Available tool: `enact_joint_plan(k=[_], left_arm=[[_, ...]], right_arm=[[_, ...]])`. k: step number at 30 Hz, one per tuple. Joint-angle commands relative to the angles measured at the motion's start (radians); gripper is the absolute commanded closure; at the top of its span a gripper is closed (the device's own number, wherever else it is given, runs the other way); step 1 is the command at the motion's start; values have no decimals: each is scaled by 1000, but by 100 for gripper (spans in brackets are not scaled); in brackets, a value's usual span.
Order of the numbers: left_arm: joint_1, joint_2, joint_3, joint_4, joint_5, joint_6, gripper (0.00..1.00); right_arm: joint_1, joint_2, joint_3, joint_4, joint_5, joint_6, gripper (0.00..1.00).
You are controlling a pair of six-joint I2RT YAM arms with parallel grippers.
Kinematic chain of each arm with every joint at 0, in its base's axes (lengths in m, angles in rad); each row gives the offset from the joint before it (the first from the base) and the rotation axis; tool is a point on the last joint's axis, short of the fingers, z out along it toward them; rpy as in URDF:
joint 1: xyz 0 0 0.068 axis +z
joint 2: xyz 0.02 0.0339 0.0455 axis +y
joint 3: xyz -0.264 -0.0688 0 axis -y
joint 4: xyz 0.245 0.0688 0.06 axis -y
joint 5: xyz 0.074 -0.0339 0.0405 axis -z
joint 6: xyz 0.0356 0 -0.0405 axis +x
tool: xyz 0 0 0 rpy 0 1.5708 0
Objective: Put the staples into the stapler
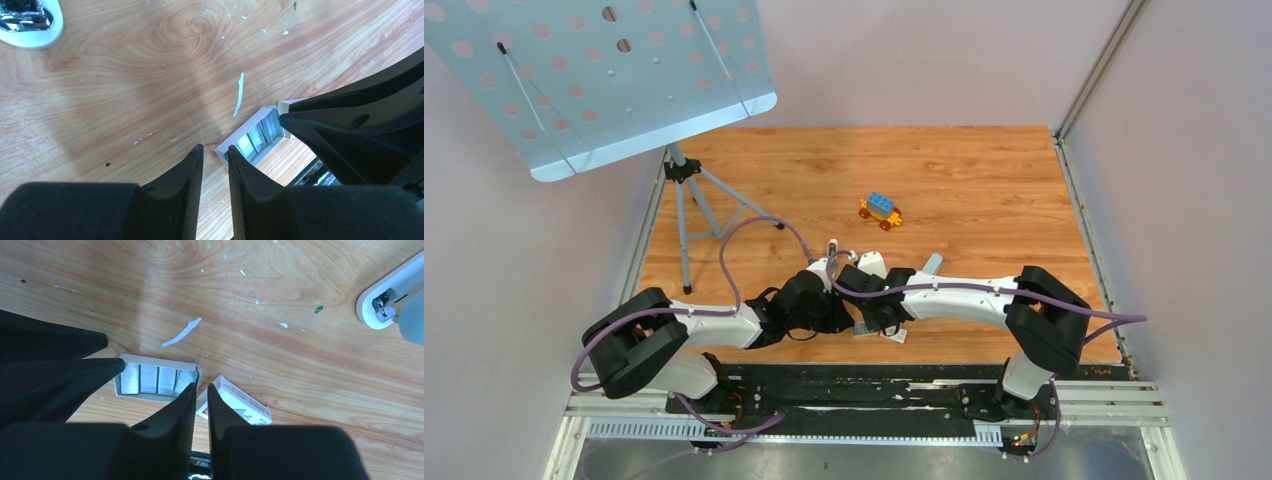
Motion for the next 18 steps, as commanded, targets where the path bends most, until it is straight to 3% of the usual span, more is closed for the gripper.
enact_joint_plan(k=[1,4,7,18], left_arm=[[-3,-13,-17,-17,-21,1,73],[-3,-13,-14,-18,-20,3,73],[-3,-15,-13,-19,-20,3,73],[-3,-29,-23,2,-11,-10,72]], right_arm=[[2,12,23,-50,23,2,87],[3,10,19,-49,26,0,96],[2,4,20,-49,28,-2,98],[8,-33,16,-15,15,14,85]])
